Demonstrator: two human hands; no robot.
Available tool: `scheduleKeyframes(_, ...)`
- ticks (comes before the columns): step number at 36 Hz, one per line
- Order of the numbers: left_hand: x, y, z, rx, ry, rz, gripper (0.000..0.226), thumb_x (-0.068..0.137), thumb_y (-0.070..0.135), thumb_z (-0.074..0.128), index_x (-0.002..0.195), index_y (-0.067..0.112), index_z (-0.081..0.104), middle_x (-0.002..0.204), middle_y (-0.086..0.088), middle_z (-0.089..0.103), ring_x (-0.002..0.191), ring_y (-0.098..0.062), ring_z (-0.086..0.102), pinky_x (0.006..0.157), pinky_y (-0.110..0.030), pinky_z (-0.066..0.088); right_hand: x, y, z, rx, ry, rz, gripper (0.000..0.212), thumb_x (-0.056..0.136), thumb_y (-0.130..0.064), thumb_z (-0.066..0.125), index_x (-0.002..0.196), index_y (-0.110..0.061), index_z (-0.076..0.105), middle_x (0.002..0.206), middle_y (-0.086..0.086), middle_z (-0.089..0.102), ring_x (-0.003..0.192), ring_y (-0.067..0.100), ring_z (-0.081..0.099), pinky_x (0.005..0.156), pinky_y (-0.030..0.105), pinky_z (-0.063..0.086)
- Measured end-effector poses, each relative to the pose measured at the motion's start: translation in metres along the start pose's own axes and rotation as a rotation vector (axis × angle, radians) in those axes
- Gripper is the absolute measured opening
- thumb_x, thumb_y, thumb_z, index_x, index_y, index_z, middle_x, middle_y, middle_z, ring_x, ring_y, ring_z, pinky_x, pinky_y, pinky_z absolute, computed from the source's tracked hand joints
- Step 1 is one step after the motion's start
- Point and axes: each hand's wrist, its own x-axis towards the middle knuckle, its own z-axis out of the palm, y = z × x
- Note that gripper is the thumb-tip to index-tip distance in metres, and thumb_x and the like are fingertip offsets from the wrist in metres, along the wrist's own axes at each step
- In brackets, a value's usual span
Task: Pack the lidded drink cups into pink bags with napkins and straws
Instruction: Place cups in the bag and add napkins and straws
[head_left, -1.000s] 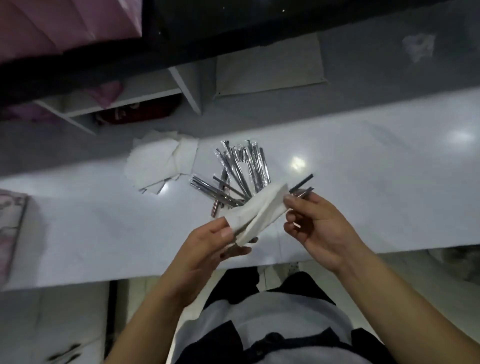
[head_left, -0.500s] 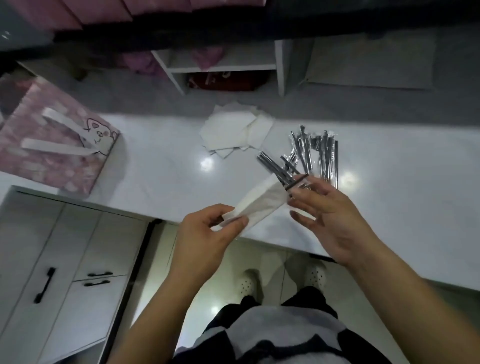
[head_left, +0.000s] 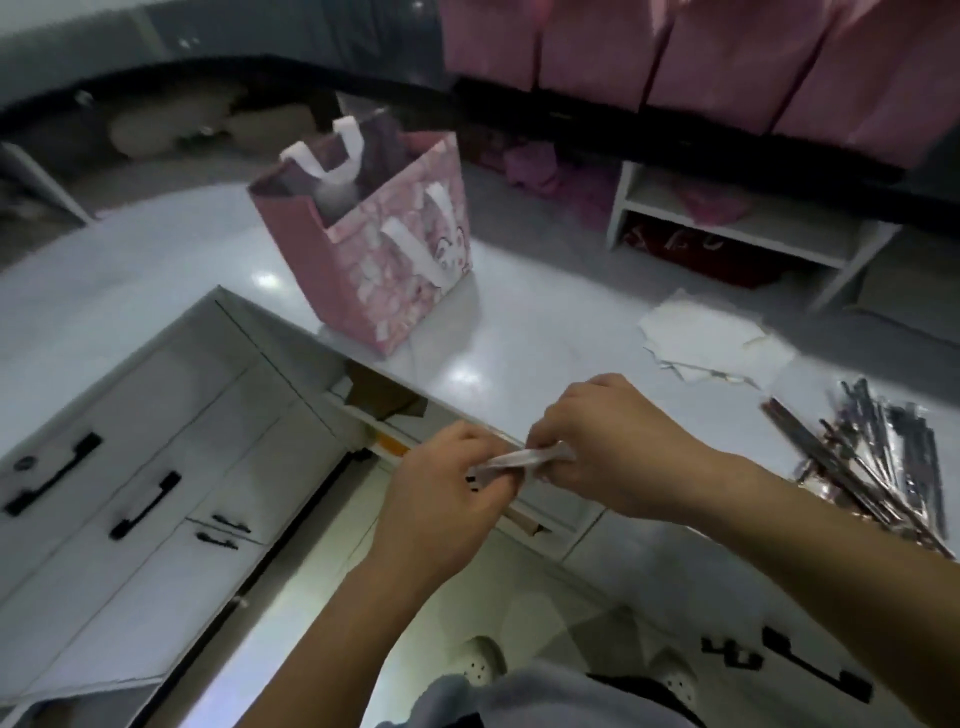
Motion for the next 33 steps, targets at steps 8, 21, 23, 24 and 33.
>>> scheduleKeyframes(8,-0.002,-0.065,-0.081,-0.115,-0.019,-0.073,0.016,0.085,0.047,0.069,0.095,0.035,0.074,0.088,0.016,0.067,0.085,-0.002,0.062,0.074,-0.036,0.054,0.089,-0.056,-0.012,-0.114,-0.085,-0.143,0.018,0.092,-0.042,0.060,0.102,-0.035,0.073,0.092,-0.011,0.071,0.092,0.014,0.058,0.085,0.038,0.045)
scheduleKeyframes(21,0.125,-0.126,-0.222,-0.202,0.289,-0.091,0.023,0.091,0.014,0.069,0.108,0.029,0.073,0.102,0.017,0.073,0.097,0.001,0.067,0.084,-0.015,0.053,0.242,-0.010,-0.104,0.256,0.349,-0.296,0.019,0.076,-0.014,0.082,0.094,-0.020,0.079,0.091,-0.007,0.070,0.086,0.017,0.064,0.072,0.043,0.056)
scheduleKeyframes(23,0.160,-0.127,-0.242,-0.127,0.293,-0.075,0.027,0.090,0.016,0.070,0.113,0.029,0.071,0.108,0.017,0.070,0.102,0.000,0.064,0.091,-0.021,0.051,0.267,0.000,-0.113,0.294,0.402,-0.341,0.017,0.077,-0.022,0.079,0.094,-0.020,0.079,0.098,-0.007,0.071,0.093,0.021,0.058,0.075,0.044,0.053)
scheduleKeyframes(24,0.180,-0.127,-0.251,-0.094,0.283,-0.070,0.029,0.089,0.017,0.071,0.115,0.030,0.070,0.110,0.017,0.069,0.104,0.000,0.063,0.092,-0.022,0.050,0.279,0.005,-0.117,0.299,0.427,-0.355,0.017,0.077,-0.026,0.077,0.093,-0.020,0.079,0.100,-0.007,0.071,0.094,0.022,0.054,0.076,0.043,0.051)
scheduleKeyframes(33,0.336,-0.149,-0.264,0.227,-0.199,-0.235,0.072,0.082,0.031,0.075,0.141,0.049,0.038,0.140,0.009,0.048,0.115,-0.013,0.052,0.082,-0.029,0.054,0.363,0.036,-0.117,0.468,0.292,-0.351,0.022,0.079,-0.034,0.067,0.091,-0.022,0.079,0.093,-0.007,0.065,0.072,0.003,0.060,0.061,0.008,0.040)
